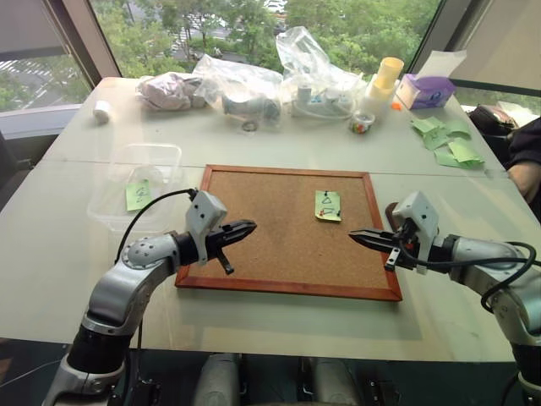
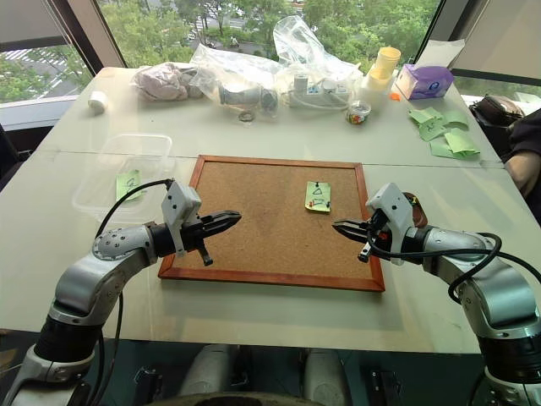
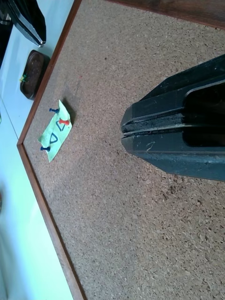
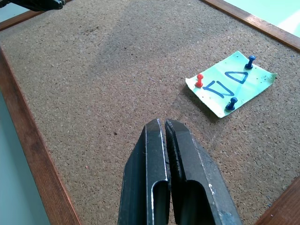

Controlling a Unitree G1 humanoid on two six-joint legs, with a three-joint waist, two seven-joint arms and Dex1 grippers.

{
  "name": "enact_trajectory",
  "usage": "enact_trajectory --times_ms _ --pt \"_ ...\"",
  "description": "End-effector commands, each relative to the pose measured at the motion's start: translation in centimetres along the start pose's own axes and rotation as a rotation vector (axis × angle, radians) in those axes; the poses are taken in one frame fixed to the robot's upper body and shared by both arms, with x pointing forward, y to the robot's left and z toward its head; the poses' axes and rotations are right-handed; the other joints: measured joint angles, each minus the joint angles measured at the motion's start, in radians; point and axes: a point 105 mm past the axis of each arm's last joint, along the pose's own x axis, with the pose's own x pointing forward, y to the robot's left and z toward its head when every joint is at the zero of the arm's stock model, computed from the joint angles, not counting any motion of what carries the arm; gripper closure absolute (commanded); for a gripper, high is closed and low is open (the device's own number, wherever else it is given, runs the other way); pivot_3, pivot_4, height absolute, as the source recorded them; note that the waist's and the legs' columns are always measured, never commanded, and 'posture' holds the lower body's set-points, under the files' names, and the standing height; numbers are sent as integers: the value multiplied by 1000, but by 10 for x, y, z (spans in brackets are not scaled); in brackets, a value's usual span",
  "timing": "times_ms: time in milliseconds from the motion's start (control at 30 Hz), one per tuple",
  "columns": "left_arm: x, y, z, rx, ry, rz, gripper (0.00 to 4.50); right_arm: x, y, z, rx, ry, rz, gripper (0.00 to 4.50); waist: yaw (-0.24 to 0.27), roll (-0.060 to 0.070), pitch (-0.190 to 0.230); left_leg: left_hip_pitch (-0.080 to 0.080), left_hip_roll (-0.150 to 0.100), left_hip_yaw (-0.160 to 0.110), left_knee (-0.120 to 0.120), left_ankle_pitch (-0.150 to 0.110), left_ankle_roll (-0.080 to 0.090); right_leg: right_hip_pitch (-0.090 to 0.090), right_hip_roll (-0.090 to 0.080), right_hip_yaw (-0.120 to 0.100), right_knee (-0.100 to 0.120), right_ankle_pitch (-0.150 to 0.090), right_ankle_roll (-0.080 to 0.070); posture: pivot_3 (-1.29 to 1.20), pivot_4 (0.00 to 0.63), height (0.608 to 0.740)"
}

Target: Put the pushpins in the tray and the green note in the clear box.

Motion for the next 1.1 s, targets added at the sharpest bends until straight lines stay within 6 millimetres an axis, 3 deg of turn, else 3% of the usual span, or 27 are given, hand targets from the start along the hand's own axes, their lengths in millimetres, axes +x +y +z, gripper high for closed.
enact_trajectory --times_ms 33,767,1100 --pt "8 -7 4 43 -16 -37 4500 -5 -2 15 -56 -32 -17 4373 0 0 0 0 0 0 0 0 0 0 0 0 0 0 0 0 150 740" --pt "40 -12 4 124 -32 -93 4500 16 -10 28 -91 -61 11 4373 0 0 0 0 0 1 1 0 0 0 0 0 0 0 0 0 150 740" --pt "47 -5 -1 116 -21 -56 4500 40 -30 39 -90 -92 -39 4373 -2 0 0 0 0 3 1 0 0 0 0 0 0 0 0 0 150 740"
